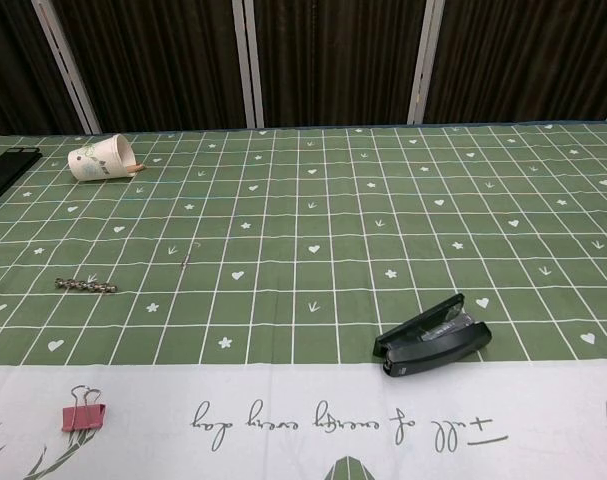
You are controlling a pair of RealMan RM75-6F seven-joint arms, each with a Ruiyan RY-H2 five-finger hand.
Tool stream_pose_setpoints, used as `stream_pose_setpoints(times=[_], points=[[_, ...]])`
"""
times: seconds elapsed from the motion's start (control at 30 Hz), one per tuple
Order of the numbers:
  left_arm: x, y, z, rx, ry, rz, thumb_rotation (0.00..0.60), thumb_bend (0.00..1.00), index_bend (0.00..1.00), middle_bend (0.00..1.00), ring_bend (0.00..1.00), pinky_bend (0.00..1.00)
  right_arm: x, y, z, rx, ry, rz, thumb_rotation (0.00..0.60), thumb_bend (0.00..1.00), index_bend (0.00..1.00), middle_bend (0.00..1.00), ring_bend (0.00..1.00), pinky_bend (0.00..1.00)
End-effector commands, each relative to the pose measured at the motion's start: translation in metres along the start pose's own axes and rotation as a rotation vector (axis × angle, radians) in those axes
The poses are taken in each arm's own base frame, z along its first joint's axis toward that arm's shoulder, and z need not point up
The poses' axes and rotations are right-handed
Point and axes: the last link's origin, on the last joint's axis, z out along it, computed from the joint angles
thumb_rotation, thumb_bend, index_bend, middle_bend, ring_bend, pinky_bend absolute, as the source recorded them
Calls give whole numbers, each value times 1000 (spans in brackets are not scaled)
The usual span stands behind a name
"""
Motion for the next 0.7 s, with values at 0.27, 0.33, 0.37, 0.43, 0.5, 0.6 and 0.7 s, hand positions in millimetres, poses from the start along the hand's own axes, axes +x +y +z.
stream_pose_setpoints(times=[0.27, 0.33, 0.37, 0.43, 0.5, 0.6, 0.7], points=[[1, 0, -1, 9, -17, -6, 600, 0, 0, 0, 0, 0, 1, 0, -1, -3, 0, 5, 600, 72, 252, 40, 0, 131], [0, 0, -1, 10, -20, -5, 600, 0, 0, 0, 0, 0, 1, 0, -1, -3, 0, 5, 600, 71, 252, 40, 0, 131], [0, 0, -1, 11, -20, -5, 600, 0, 0, 0, 0, 0, 1, 0, -1, -3, -1, 4, 600, 71, 253, 39, 0, 131], [0, 0, 0, 13, -26, -7, 600, 0, 0, 0, 0, 0, 0, 0, 0, -4, -5, 5, 600, 71, 253, 40, 0, 131], [-1, 0, 0, 13, -33, -8, 600, 0, 0, 0, 0, 0, -1, 0, 0, -6, -7, 6, 600, 72, 252, 40, 0, 131], [-1, 0, 1, 11, -40, 3, 600, 0, 0, 0, 0, 0, -1, 0, 0, -8, -9, 7, 600, 72, 253, 39, 0, 131], [-2, 1, 1, 8, -53, 9, 600, 4, 0, 0, 0, 0, -1, 0, 0, -9, -11, 7, 600, 71, 253, 40, 0, 131]])
